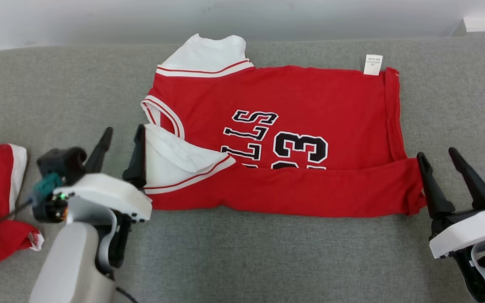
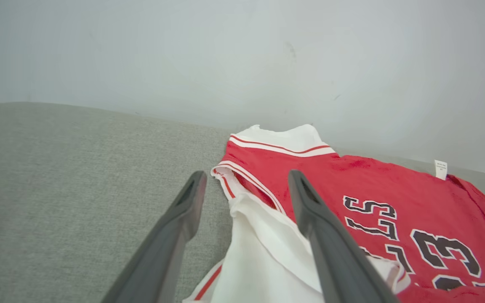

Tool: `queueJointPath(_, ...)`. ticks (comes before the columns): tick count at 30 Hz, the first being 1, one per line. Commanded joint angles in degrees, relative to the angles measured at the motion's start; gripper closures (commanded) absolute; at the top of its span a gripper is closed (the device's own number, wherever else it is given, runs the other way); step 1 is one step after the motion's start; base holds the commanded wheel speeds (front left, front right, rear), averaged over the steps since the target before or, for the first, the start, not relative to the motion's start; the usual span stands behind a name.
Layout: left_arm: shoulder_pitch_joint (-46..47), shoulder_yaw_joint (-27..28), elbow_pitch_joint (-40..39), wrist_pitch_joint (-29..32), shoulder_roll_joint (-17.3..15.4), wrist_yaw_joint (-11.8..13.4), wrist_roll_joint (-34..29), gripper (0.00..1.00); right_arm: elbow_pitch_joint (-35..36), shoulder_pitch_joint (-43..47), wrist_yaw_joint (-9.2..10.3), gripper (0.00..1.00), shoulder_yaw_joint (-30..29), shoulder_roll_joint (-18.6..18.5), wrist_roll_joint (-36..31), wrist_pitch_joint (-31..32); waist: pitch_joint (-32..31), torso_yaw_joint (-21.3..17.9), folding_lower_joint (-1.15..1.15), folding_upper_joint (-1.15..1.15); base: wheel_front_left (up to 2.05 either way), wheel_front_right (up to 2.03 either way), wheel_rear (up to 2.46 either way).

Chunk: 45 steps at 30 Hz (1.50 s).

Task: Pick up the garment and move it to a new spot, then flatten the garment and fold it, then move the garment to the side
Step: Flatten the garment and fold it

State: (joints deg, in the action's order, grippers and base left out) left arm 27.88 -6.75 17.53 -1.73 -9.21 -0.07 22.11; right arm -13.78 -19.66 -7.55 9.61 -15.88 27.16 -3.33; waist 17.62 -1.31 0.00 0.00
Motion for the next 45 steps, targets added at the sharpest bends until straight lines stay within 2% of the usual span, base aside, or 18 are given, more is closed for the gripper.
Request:
queueJointPath(1,-1.57,-0.25,-1.44,-2.42,-0.84,1.07,-2.09,0.00,0.61,1.07,0.14,0.00,-0.63,0.05,-1.71,-1.59,-0.41,0.14,0.00,0.00,0.00,0.00,0.00)
queueJointPath(5,-5.93,-1.28,-7.21,-8.81,-2.26,4.76,-7.76,0.00,5.33,3.52,0.14,0.00,-3.41,1.91,-6.21,-5.01,-1.46,0.39,0.00,0.00,0.00,0.00,0.00)
queueJointPath(12,-14.08,-1.79,-15.68,-10.31,-3.67,8.82,-11.89,0.00,16.43,11.02,0.13,0.00,-6.52,6.59,-9.81,-2.75,-3.84,-0.49,0.00,0.00,0.00,0.00,0.00)
queueJointPath(19,-21.80,-2.02,-20.04,-8.23,-4.36,10.84,-12.73,0.00,22.64,18.20,0.13,0.00,-8.96,9.88,-10.49,0.49,-5.68,-1.36,0.00,0.00,0.00,0.00,0.00)
queueJointPath(25,-24.42,-1.69,-21.33,-7.20,-4.45,11.67,-11.73,0.00,24.17,20.78,0.13,0.00,-9.86,11.10,-10.34,1.67,-6.17,-1.64,0.00,0.00,0.00,0.00,0.00)
queueJointPath(35,-24.04,-1.70,-21.09,-6.39,-4.54,11.63,-10.62,0.00,24.56,20.78,0.14,0.00,-10.41,11.55,-10.21,2.70,-6.17,-1.57,0.00,0.00,0.00,0.00,0.00)
queueJointPath(39,-21.99,-2.04,-17.95,-3.73,-3.80,9.55,-7.38,0.00,22.08,20.05,0.14,0.00,-10.51,11.03,-10.43,3.44,-4.87,-1.14,0.00,0.00,0.00,0.00,0.00)
queueJointPath(45,-16.96,-2.68,-8.03,-1.52,-3.44,6.14,-4.22,0.00,13.63,16.86,0.13,0.00,-9.86,10.41,-9.55,3.25,-2.16,-0.71,0.00,0.00,0.00,0.00,0.00)
